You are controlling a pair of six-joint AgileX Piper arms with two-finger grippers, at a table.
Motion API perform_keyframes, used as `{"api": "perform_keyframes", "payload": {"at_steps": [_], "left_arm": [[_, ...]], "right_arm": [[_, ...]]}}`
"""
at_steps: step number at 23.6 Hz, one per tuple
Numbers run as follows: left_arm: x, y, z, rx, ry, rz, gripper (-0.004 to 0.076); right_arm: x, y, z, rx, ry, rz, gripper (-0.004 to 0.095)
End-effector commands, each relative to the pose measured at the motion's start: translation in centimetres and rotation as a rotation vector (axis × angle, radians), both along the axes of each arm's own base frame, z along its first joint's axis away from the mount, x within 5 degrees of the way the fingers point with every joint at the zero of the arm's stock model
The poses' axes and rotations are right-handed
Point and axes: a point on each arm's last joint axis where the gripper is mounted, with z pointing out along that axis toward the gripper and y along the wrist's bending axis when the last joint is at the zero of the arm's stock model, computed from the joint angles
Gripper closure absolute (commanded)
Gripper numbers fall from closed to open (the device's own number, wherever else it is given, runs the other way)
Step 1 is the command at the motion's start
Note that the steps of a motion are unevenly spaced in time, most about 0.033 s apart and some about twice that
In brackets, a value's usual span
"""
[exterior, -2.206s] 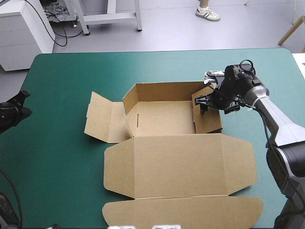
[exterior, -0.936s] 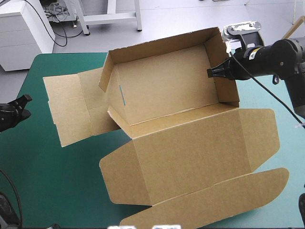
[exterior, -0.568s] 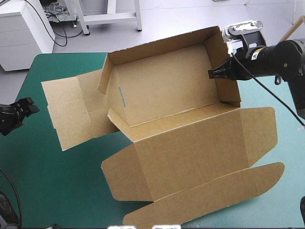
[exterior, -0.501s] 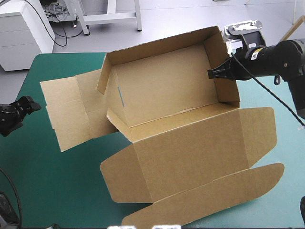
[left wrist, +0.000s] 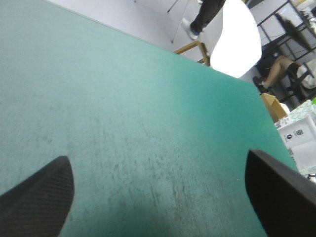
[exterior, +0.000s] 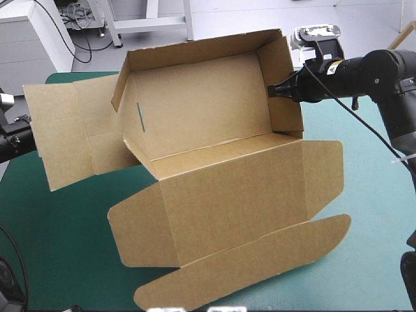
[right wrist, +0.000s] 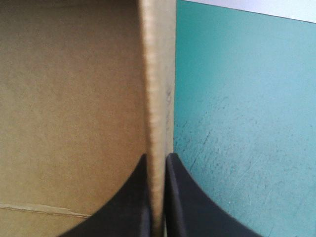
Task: Fold the box
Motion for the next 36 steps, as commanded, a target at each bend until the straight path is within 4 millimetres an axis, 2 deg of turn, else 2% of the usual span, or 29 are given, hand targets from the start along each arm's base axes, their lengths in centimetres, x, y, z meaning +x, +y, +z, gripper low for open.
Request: {"api": "perform_keyframes", "payload": {"at_steps": [1,7,12,17,25,30,36], "left_arm": [[-0.2,-3.3,2.9,-0.079,-0.172,-0.17,0.0057],[0.2,-6.5,3.4,-0.107,-0.206,-0.282,0.0057],[-0.5,-8.7,5.1,-0.163,-0.294,-0.334,0.0059],[-1.5,-12.6,6.7,-0.166,-0.348,-0.479,0.0062],[-1.9,-14.9,7.8,-0.192,-0.4,-0.558,0.0063],[-1.8,-15.4,8.0,-0.223,-0.402,-0.556,0.0063],[-1.5,-15.4,7.0,-0.138,-0.286,-0.518,0.0063]], "right_arm": [[-0.5,-0.1,2.7,0.116,-0.15,-0.033,0.0912],[0.4,0.0,2.2,0.119,-0.146,-0.044,0.0912],[1.9,-0.3,1.2,0.064,-0.156,-0.096,0.0912],[3.0,-0.1,0.4,0.065,-0.143,-0.104,0.0912],[3.3,0.0,0.2,0.066,-0.144,-0.106,0.0912],[3.3,0.0,0.2,0.066,-0.144,-0.104,0.0912],[2.6,2.4,-0.1,-0.031,-0.163,-0.112,0.0911]]}}
